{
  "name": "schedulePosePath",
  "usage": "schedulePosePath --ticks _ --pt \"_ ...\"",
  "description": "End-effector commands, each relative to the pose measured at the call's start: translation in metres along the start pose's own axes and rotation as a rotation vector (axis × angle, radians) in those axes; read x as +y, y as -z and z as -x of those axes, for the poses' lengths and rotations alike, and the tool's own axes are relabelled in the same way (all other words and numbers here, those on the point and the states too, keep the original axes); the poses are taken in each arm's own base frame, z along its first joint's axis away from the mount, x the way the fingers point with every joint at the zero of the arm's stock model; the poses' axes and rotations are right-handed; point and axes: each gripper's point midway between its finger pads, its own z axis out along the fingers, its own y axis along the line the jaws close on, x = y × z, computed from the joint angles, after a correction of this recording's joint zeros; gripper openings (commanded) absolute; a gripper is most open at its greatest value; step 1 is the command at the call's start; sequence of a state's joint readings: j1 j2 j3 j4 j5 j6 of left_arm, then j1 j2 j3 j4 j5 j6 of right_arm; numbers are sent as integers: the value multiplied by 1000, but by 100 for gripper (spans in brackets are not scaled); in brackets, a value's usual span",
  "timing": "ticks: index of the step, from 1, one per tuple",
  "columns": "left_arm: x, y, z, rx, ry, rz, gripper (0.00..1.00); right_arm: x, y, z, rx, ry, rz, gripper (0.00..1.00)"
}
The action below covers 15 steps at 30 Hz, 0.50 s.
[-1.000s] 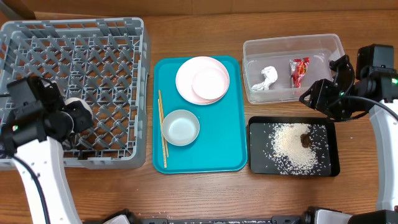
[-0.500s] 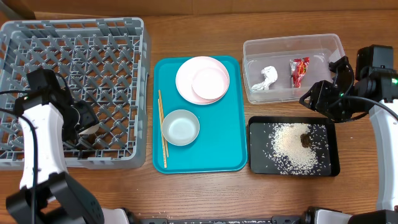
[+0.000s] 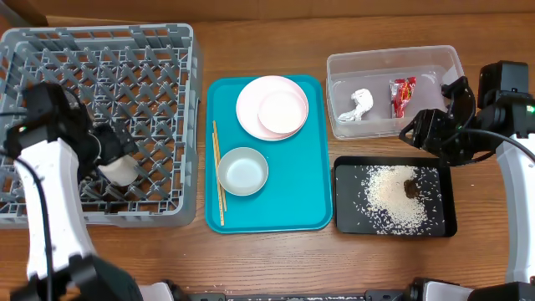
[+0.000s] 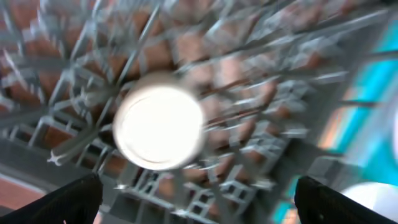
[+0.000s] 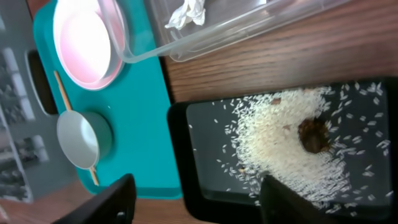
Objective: Sort waste into correct bins and load items into the dishwasher
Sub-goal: 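Place the white cup upside down in the dish rack with the left gripper, then grasp the white bowl on the tray with the left gripper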
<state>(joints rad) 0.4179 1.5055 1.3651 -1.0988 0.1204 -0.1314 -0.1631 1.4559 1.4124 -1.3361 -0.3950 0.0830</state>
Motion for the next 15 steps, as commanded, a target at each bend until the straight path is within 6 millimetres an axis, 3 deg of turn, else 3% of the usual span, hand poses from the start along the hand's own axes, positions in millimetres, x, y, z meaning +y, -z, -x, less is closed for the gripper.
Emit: schedulePosePath --ticks 1,4,6,11,15 --pt "-59 51 3 -130 -119 -196 100 4 7 5 -29 18 3 70" --pt "-101 66 -17 -144 -245 -266 100 4 7 5 -30 18 3 71" --pt "-139 69 -40 -122 -379 -306 100 4 7 5 -29 18 3 78" --pt "-201 51 -96 -10 -608 -359 100 4 7 5 -28 18 3 86" --pt "-235 24 -139 102 -743 -373 100 4 7 4 -26 17 2 87"
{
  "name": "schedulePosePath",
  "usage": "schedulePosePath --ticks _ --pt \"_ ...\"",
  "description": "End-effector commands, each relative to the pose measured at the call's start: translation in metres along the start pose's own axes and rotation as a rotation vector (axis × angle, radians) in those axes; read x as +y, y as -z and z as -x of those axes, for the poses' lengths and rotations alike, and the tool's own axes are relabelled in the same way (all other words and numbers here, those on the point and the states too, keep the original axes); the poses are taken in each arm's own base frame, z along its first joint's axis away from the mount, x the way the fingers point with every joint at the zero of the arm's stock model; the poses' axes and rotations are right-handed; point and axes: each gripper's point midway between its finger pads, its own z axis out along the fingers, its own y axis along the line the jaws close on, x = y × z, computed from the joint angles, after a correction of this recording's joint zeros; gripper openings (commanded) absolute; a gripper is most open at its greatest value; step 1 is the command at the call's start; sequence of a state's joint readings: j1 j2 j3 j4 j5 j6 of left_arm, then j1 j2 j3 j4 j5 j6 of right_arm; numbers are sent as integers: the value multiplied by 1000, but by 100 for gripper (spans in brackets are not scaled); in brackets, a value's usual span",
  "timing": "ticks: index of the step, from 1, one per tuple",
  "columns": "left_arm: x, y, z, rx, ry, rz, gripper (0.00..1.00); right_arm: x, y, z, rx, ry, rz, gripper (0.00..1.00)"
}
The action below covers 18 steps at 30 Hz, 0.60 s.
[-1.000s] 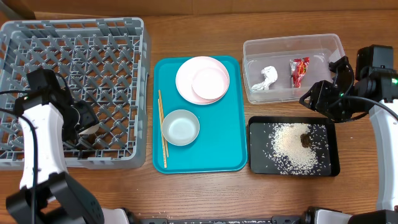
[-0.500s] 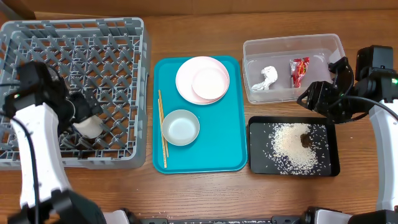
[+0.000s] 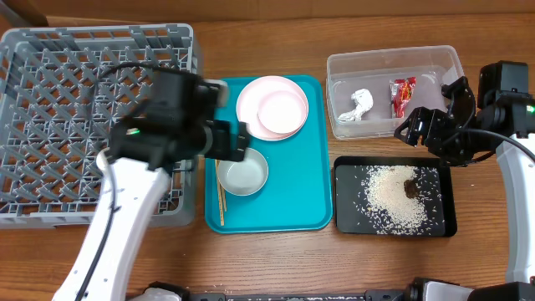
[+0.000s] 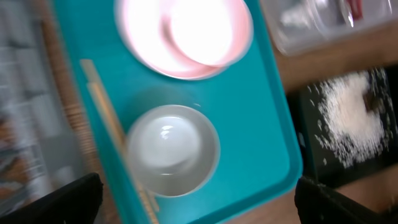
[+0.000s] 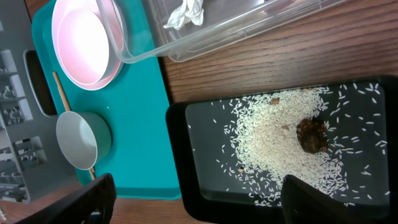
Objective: Sort waste into correct bins and load items into the dishwasher
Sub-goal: 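Grasp the white bowl on the tray with the left gripper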
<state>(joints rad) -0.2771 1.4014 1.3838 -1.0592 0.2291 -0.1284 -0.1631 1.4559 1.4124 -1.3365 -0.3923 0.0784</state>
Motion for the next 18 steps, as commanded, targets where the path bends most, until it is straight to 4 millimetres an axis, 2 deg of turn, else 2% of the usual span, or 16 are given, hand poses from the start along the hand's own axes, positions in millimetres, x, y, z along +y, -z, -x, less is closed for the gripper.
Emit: schedulePosePath --ticks 1,3,6,12,14,16,18 --pt "-26 -43 -21 135 -83 -28 100 4 7 4 -26 12 5 87" --pt "-37 -67 -31 205 -116 -31 99 4 7 4 -25 12 5 87" --pt "-43 -102 -48 308 -142 -24 90 4 7 3 -22 10 4 87" --pt "-34 -160 -89 515 -131 13 72 4 7 3 -20 10 4 87" --pt "-29 -173 -100 566 -121 25 61 4 7 3 -20 9 4 87" --pt "-27 -182 -108 603 -111 21 45 4 7 3 -20 9 4 87" --pt "-27 -184 -112 622 -103 18 22 4 7 2 -19 9 4 87"
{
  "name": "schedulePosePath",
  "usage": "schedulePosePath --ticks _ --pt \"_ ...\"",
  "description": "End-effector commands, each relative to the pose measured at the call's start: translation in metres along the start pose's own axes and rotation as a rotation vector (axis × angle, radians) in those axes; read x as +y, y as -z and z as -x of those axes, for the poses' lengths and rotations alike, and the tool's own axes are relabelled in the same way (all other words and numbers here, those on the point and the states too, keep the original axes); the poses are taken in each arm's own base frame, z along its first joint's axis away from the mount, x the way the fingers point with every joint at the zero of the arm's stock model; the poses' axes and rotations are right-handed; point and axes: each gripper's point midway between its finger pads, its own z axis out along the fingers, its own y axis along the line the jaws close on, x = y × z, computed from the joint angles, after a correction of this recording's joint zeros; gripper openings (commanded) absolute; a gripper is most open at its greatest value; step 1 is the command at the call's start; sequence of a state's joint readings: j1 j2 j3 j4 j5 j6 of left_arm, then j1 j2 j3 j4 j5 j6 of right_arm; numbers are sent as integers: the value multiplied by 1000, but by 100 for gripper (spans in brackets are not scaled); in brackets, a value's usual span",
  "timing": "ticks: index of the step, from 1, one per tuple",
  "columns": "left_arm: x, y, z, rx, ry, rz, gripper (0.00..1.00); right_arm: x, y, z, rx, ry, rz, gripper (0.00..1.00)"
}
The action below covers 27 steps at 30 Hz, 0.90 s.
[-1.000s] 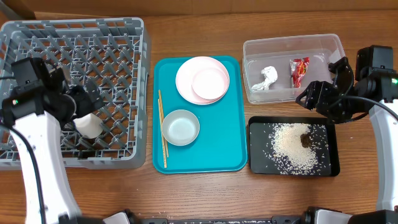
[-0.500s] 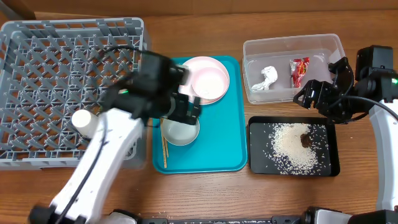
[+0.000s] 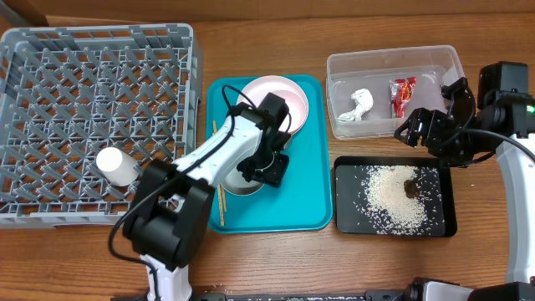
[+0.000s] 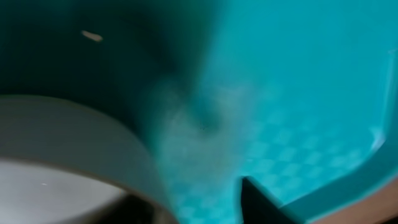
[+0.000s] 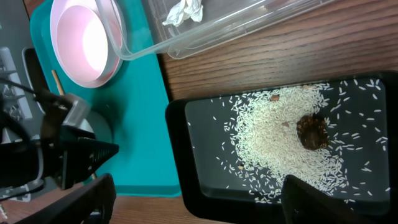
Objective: Sort waste into correct bins and load items into the dishwasher
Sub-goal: 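Grasp the white bowl on the tray with the left gripper, then place the white bowl in the dish rack with the left gripper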
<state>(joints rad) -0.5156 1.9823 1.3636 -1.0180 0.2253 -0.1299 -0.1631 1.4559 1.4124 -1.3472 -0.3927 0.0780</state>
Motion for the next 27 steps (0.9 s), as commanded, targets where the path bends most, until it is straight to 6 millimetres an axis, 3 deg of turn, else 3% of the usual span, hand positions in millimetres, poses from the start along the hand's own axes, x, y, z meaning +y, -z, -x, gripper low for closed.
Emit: schedulePosePath --ticks 1,2,7,9,10,13,19,27 --pt "-1 -5 -3 24 6 -12 12 4 7 5 -29 13 5 86" --pt "-2 -2 -3 21 13 -12 5 4 7 5 -29 13 5 86" --pt "-11 39 11 -68 -7 -11 4 4 7 5 -29 13 5 86" --pt "-14 65 18 -128 -18 -2 4 4 7 5 -29 13 5 86" --pt "-14 93 23 -191 -22 13 4 4 7 4 -28 13 4 86" --pt "-8 137 31 -298 -11 32 4 4 7 4 -26 12 4 86" --pt "38 206 40 -485 9 5 4 4 7 4 -26 12 4 86" --pt "119 264 52 -760 -57 -258 4 4 7 4 -26 12 4 86"
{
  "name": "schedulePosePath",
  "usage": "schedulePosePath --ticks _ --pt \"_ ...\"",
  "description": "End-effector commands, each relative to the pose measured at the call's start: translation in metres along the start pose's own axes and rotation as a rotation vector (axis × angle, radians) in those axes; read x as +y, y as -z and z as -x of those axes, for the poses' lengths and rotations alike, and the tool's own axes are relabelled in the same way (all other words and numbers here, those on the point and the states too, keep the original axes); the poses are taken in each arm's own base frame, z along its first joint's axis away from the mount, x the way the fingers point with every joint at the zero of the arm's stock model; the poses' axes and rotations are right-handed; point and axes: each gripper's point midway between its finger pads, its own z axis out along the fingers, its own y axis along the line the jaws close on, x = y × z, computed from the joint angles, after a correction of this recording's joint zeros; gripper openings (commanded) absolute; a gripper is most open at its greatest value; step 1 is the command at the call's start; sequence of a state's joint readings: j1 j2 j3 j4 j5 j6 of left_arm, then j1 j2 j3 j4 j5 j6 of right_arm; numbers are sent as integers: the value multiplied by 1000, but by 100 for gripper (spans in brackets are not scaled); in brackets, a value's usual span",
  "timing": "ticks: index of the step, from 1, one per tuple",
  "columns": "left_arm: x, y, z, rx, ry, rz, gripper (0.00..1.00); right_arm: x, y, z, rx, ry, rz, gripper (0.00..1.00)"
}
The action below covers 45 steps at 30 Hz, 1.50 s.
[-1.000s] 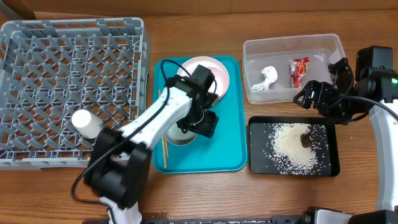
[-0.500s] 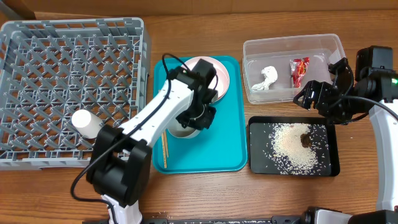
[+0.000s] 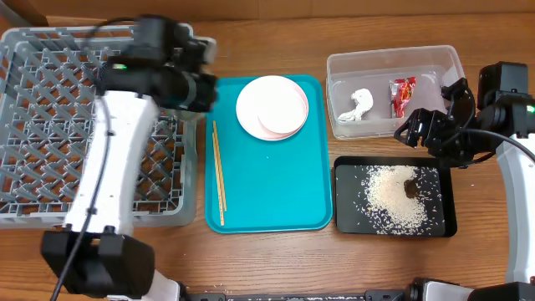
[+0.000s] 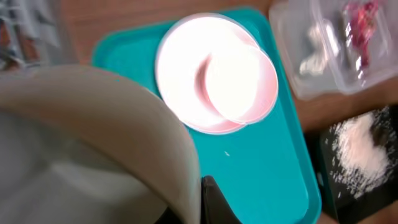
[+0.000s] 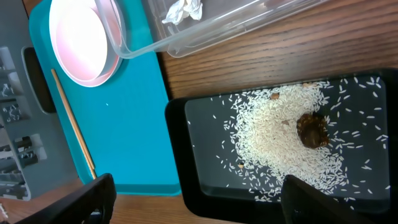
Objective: Sort waste into correct bins and load items into the dishwasher
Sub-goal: 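Place the white bowl in the dish rack with the left gripper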
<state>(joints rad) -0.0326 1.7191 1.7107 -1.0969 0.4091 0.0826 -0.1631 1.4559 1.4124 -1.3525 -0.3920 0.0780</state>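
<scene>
In the left wrist view a pale grey bowl [image 4: 93, 143] fills the lower left, its rim clamped by my left gripper [image 4: 198, 202]. Overhead, that left gripper [image 3: 199, 87] hangs at the right edge of the grey dish rack [image 3: 50, 100]. The bowl itself is hidden under the arm there. Two stacked pink plates [image 3: 272, 107] and a pair of chopsticks [image 3: 218, 171] lie on the teal tray [image 3: 284, 192]. My right gripper [image 3: 422, 130] stands open between the clear bin [image 3: 393, 58] and the black tray [image 3: 344, 201].
The clear bin holds a white tissue [image 3: 358, 106] and a red wrapper [image 3: 402, 94]. On the black tray lie scattered rice [image 3: 389, 196] and a brown scrap [image 3: 410, 187]. The left arm crosses the rack's right half.
My left gripper was down at the bowl on the tray. Now it is shut on the bowl beside the rack's right edge, and the bowl's place on the tray is bare. The right arm has not moved.
At first my left gripper was open over a white cup lying in the rack. Then it was above the tray, over the bowl. Then it was low at the bowl's rim. Now it holds the bowl near the rack.
</scene>
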Motion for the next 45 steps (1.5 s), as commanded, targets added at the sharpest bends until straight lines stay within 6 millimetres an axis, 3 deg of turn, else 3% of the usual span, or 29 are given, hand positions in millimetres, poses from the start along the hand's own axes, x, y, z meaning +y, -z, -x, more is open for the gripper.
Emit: schedulePosePath --ticks 1,5,9,14,20,24,33,45 --pt "14 26 21 -152 -89 -248 4 4 7 5 -30 14 5 86" --pt "56 47 33 -294 -62 -352 4 4 7 5 -28 13 5 86" --pt "110 53 34 -388 29 -415 4 4 7 3 -22 11 4 86" --pt "140 44 32 -466 96 -571 4 3 7 2 -18 9 3 86" --pt "159 33 36 -581 107 -806 4 3 7 2 -17 8 3 86" --pt "176 21 33 -578 139 -805 4 3 7 1 -13 6 3 86" --pt "211 18 20 -571 195 -676 4 3 7 0 -9 5 3 85" --pt "200 30 26 -622 137 -762 4 3 7 -1 -4 2 1 85"
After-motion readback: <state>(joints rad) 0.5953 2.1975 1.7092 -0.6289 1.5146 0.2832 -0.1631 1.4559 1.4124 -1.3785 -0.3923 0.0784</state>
